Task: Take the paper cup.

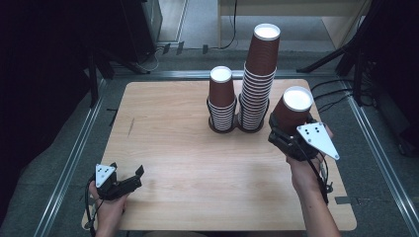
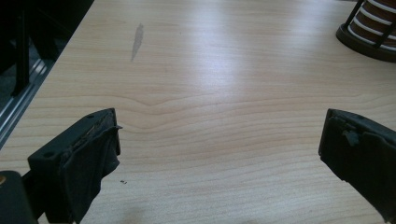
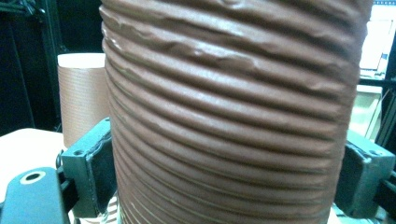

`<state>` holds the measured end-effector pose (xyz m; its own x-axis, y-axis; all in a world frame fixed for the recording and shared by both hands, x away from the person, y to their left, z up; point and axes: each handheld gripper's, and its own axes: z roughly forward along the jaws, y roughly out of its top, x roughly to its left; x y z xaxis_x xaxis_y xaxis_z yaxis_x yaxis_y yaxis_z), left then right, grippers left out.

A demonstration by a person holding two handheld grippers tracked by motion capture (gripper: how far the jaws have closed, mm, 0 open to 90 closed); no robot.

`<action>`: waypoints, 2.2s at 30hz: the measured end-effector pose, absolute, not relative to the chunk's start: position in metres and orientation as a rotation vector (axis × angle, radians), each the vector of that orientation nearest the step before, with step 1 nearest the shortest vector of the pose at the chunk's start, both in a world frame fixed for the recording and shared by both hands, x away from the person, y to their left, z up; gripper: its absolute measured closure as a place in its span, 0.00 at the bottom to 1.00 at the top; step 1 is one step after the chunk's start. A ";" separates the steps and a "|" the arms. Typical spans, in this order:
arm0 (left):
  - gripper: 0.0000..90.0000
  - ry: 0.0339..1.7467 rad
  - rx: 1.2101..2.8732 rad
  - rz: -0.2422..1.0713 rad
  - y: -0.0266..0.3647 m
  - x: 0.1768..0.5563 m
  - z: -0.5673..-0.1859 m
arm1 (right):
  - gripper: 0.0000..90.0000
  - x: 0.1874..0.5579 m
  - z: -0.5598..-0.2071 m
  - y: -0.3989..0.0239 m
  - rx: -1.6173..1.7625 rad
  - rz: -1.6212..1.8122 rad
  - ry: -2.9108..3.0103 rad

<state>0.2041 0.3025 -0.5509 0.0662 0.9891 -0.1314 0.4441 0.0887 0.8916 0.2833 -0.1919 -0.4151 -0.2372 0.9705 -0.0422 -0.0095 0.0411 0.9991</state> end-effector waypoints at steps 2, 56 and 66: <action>0.00 1.508 1.487 0.808 0.302 0.204 -0.551 | 0.14 0.283 -0.421 -0.193 1.064 1.352 1.401; 0.00 1.081 1.583 0.633 0.170 0.239 -0.501 | 0.13 0.273 -0.515 -0.142 0.858 1.034 1.630; 0.00 1.010 1.603 0.599 0.154 0.233 -0.495 | 0.13 0.267 -0.524 -0.127 0.722 0.959 1.676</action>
<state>0.2332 0.1544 -0.4953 0.5098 0.8514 -0.1235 0.2998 -0.0412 0.9531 0.2672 -0.1270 -0.5241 -0.2907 0.8292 -0.4774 0.0085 0.5012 0.8653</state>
